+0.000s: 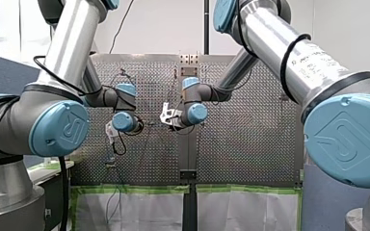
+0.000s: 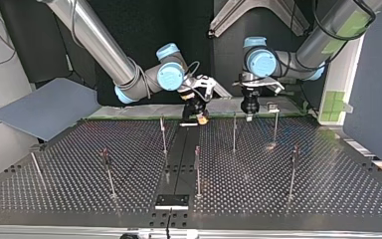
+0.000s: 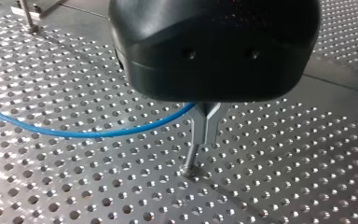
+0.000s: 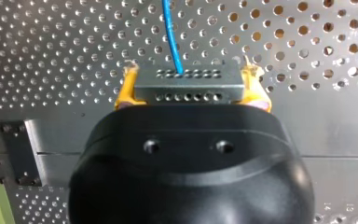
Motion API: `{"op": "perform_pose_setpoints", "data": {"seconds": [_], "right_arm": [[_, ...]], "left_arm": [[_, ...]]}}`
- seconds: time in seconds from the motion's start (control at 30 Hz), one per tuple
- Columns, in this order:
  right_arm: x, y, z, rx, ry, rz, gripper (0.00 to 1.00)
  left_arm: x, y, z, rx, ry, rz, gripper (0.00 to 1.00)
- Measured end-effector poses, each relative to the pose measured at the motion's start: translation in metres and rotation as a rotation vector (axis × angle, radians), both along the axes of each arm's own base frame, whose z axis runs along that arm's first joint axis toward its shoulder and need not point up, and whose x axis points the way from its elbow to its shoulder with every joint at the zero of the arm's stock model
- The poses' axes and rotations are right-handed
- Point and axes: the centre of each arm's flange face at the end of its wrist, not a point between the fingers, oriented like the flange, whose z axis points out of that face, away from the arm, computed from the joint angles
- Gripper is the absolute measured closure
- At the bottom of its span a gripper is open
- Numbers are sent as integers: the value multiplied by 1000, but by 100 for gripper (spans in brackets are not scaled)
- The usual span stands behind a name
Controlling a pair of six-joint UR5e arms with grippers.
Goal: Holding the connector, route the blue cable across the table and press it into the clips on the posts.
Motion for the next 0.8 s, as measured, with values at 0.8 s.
{"op": "perform_pose_setpoints", "data": {"seconds": [0.8], "right_arm": [[-16, -24, -3, 1, -1, -37, 100]], "left_arm": [[36, -1, -9, -48, -64, -2, 100]]}}
